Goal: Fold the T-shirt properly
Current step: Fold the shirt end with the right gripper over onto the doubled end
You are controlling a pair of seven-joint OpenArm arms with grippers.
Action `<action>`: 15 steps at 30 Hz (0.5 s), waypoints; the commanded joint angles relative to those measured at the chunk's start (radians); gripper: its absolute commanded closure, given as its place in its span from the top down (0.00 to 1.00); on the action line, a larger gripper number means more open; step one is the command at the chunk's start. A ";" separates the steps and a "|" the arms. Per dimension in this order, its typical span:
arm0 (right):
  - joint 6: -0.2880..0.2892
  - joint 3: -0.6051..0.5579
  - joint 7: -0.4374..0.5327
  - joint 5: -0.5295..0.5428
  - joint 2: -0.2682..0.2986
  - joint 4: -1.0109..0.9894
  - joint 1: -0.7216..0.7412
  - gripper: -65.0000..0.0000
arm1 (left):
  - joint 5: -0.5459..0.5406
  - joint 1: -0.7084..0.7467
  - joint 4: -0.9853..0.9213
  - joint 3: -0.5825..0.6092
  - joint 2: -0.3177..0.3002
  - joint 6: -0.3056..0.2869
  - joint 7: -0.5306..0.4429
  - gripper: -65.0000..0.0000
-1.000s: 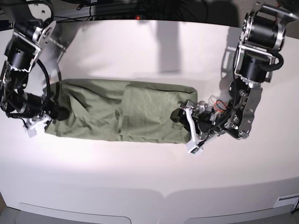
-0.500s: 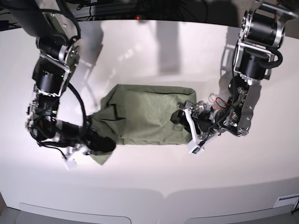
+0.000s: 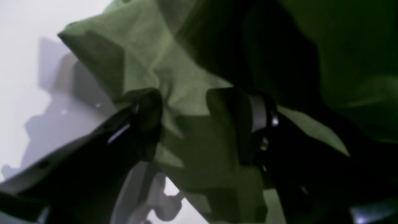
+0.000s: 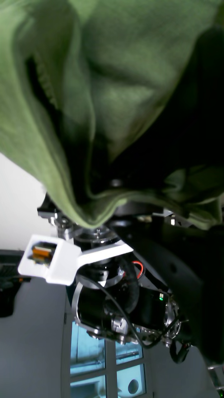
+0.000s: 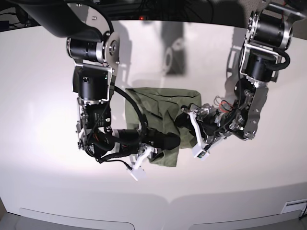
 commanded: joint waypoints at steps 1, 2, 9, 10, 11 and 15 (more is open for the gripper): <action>0.005 0.000 0.009 0.019 0.001 0.014 0.036 0.00 | 0.008 -0.017 0.006 -0.002 -0.004 0.016 0.038 0.54; 0.005 0.000 0.009 -0.008 0.003 0.014 0.036 0.00 | -0.018 -0.019 0.006 -0.002 -0.006 0.016 0.038 0.54; 0.005 0.000 0.018 -0.051 0.003 0.014 0.029 0.00 | -0.108 -0.081 0.006 -0.002 -0.024 0.018 0.054 0.54; 0.005 0.000 0.021 -0.051 0.003 0.014 0.029 0.00 | -0.106 -0.092 0.006 -0.002 -0.024 0.019 0.060 0.54; 0.005 0.000 0.028 -0.052 0.003 0.014 0.029 0.00 | -0.097 -0.104 0.006 -0.002 -0.024 0.019 0.066 0.54; 0.005 0.000 0.043 -0.065 -0.001 0.014 0.029 0.00 | -0.020 -0.153 0.006 -0.002 -0.024 0.055 0.063 0.54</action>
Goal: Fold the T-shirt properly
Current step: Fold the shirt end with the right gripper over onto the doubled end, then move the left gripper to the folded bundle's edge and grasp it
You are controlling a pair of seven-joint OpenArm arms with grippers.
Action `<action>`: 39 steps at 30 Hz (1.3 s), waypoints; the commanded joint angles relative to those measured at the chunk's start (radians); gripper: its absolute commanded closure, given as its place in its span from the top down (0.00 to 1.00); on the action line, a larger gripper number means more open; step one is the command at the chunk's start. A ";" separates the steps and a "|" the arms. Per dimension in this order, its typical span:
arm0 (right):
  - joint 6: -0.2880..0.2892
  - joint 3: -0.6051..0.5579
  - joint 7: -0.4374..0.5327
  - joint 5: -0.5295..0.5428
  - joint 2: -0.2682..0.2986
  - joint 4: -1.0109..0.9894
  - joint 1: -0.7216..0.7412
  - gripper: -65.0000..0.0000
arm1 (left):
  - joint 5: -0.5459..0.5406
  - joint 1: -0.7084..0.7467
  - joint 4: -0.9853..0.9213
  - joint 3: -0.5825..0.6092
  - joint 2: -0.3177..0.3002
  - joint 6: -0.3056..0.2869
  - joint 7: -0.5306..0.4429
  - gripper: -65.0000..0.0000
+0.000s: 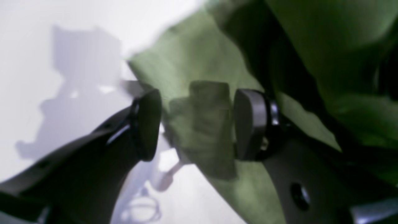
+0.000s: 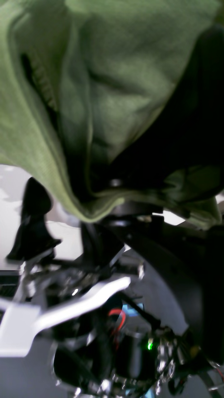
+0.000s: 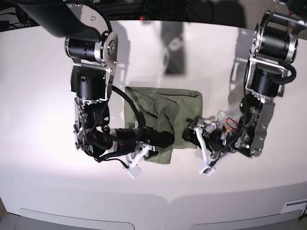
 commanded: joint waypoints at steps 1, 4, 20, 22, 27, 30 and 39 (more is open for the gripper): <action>0.005 -0.001 0.013 0.026 -0.007 0.014 0.033 0.00 | 0.019 -0.048 0.014 -0.003 -0.004 0.021 -0.022 0.54; 0.005 0.000 0.019 0.027 -0.012 0.014 0.033 0.00 | 0.125 -0.090 0.014 -0.003 -0.004 0.087 -0.048 0.54; 0.005 -0.151 -0.062 0.244 -0.103 0.014 0.034 0.35 | 0.223 -0.150 0.014 -0.003 -0.090 0.109 -0.093 0.54; 0.005 -0.172 -0.065 0.266 -0.103 0.014 0.034 0.35 | 0.213 -0.150 0.014 -0.003 -0.117 0.109 -0.086 0.54; 0.005 -0.175 -0.018 0.198 -0.103 0.014 0.053 0.35 | -0.045 -0.156 0.014 -0.008 -0.208 0.168 -0.079 0.54; 0.005 -0.175 0.121 0.069 -0.079 0.014 0.076 0.35 | -0.256 -0.167 0.014 -0.095 -0.230 0.198 -0.045 0.54; 0.005 -0.191 0.377 -0.290 0.021 0.013 0.151 0.35 | -0.643 -0.078 0.032 -0.529 -0.187 -0.027 0.196 0.54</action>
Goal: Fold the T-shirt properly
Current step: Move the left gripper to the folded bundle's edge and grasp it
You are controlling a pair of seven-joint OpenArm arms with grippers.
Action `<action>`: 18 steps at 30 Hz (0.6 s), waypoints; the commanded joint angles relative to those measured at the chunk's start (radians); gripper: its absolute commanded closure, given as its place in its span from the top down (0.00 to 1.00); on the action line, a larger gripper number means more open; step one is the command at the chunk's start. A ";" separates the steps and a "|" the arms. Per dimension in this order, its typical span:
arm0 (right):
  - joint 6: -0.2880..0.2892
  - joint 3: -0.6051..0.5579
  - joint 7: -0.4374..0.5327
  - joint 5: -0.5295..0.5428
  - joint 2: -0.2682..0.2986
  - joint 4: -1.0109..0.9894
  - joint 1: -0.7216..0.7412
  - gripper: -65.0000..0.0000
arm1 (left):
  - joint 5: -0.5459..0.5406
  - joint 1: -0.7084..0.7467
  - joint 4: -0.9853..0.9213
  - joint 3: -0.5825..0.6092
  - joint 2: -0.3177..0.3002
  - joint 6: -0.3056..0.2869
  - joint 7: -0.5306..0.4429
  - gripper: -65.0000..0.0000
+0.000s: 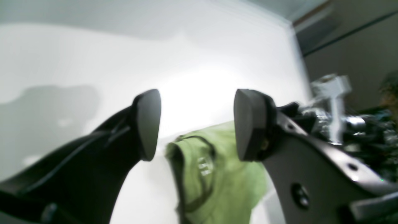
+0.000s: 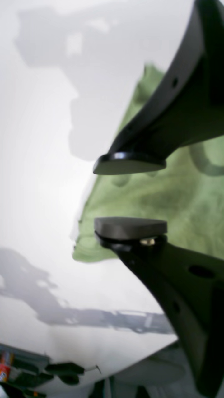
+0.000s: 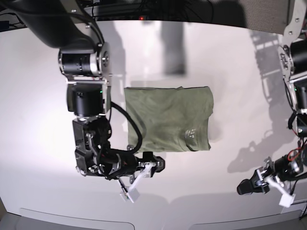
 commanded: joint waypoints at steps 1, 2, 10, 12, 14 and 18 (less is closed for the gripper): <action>0.009 -0.010 0.031 0.023 0.005 0.010 0.048 0.35 | -0.049 -0.007 0.029 -0.044 0.001 -0.027 0.002 0.54; 0.009 -0.018 0.031 0.023 0.016 0.003 0.056 0.35 | -0.076 0.018 0.042 -0.081 0.018 -0.047 0.017 0.54; 0.009 -0.030 0.127 -0.068 0.039 -0.109 0.076 0.35 | -0.141 0.283 0.307 -0.139 0.159 -0.131 0.072 0.19; 0.009 -0.030 0.171 -0.125 0.034 -0.156 0.079 0.35 | -0.139 0.339 0.403 -0.139 0.202 -0.131 0.084 0.08; 0.009 -0.030 0.188 -0.143 0.032 -0.200 0.082 0.35 | -0.138 0.386 0.494 -0.139 0.240 -0.131 0.121 0.08; 0.009 -0.030 0.181 -0.142 0.032 -0.216 0.080 0.35 | -0.129 0.481 0.635 -0.133 0.296 -0.131 0.164 0.08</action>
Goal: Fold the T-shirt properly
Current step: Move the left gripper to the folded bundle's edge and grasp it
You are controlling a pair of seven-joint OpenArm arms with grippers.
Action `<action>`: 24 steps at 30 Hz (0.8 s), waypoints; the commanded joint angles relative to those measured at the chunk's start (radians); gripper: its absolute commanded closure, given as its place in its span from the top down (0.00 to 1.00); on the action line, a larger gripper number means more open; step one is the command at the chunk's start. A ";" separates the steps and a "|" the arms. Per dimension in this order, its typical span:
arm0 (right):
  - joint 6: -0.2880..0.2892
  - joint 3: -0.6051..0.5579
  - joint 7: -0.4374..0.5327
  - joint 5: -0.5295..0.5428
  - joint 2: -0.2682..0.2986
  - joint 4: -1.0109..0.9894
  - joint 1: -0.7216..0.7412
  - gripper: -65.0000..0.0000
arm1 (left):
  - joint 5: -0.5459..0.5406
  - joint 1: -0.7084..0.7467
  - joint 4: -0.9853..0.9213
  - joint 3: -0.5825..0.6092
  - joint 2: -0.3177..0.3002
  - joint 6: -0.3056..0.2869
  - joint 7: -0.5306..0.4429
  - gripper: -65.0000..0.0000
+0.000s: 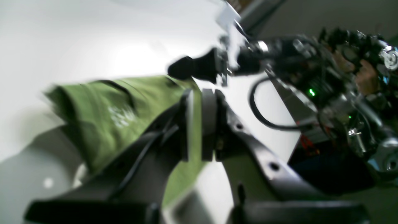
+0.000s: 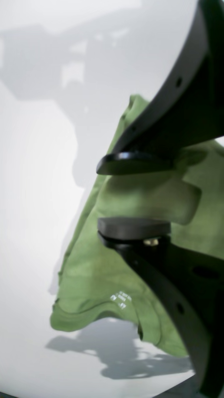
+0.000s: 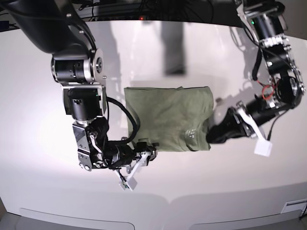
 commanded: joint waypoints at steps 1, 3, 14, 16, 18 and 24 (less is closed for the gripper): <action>0.009 0.000 0.013 0.018 0.003 0.016 0.043 0.35 | -0.012 0.006 0.034 0.007 0.001 -0.008 -0.018 0.08; 0.009 0.000 -0.001 0.018 0.005 0.017 0.044 0.35 | 0.041 0.054 0.044 0.033 0.012 -0.008 -0.032 0.07; 0.009 0.000 -0.022 0.018 0.009 0.017 0.043 0.35 | 0.603 0.152 0.043 0.383 0.034 0.080 -0.362 0.00; 0.009 0.000 -0.026 0.018 0.010 0.017 0.041 0.35 | 0.760 0.151 0.043 0.435 0.034 0.148 -0.399 0.00; 0.009 0.000 -0.027 0.018 0.010 0.017 0.035 0.35 | 0.875 0.151 0.043 0.472 0.034 0.211 -0.426 0.00; 0.009 0.000 -0.038 0.018 0.005 0.017 -0.022 0.35 | 1.010 0.151 0.043 0.491 0.034 0.243 -0.470 0.00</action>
